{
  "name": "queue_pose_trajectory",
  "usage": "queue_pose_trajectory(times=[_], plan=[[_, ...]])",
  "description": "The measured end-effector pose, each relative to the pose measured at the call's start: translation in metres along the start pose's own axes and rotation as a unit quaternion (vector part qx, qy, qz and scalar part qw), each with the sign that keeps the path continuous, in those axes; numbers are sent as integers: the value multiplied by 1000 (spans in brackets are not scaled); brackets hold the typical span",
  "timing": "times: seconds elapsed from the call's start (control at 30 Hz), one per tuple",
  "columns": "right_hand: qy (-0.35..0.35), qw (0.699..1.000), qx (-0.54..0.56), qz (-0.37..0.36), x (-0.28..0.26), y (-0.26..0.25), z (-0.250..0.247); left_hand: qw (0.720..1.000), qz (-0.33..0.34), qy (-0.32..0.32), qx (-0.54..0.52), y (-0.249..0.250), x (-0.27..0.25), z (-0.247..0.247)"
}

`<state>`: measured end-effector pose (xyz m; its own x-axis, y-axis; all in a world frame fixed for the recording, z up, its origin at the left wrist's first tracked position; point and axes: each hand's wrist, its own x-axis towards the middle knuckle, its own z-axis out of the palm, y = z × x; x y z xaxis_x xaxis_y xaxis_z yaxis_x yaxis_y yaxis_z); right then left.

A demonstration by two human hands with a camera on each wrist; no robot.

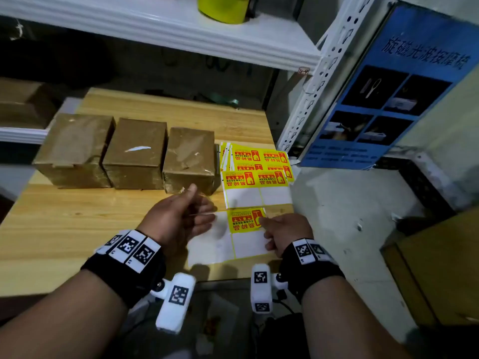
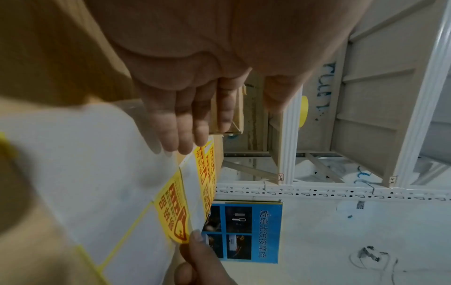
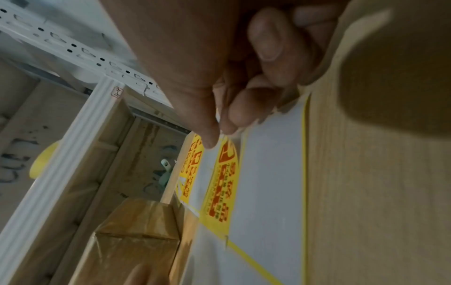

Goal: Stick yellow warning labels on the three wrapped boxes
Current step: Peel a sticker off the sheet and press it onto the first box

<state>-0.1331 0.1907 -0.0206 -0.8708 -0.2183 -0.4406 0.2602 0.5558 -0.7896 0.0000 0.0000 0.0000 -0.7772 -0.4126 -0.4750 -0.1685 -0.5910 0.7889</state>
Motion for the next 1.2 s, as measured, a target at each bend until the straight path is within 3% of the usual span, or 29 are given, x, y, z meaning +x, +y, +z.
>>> queue_pose_trajectory(times=[0.1, 0.2, 0.3, 0.53, 0.97, 1.2], plan=[[-5, 1000, -30, -2, 0, 1, 1, 997, -77, -18, 13, -1, 0, -1], [-2, 1000, -16, -13, 1, 3, 5, 994, -101, -27, 16, -3, -2, 0], [23, 999, -4, -26, 0, 1, 6, 995, -97, -26, 22, -3, -4, 1], [-19, 993, 107, 38, -3, -1, 9, 992, -118, -27, 24, -2, -4, -2], [-159, 958, 199, 132, -8, -20, -5, 991, -127, -27, 40, 0, -4, -5], [-139, 955, 230, 127, -16, -22, -6, 991, -121, -25, 59, 0, -4, -4]])
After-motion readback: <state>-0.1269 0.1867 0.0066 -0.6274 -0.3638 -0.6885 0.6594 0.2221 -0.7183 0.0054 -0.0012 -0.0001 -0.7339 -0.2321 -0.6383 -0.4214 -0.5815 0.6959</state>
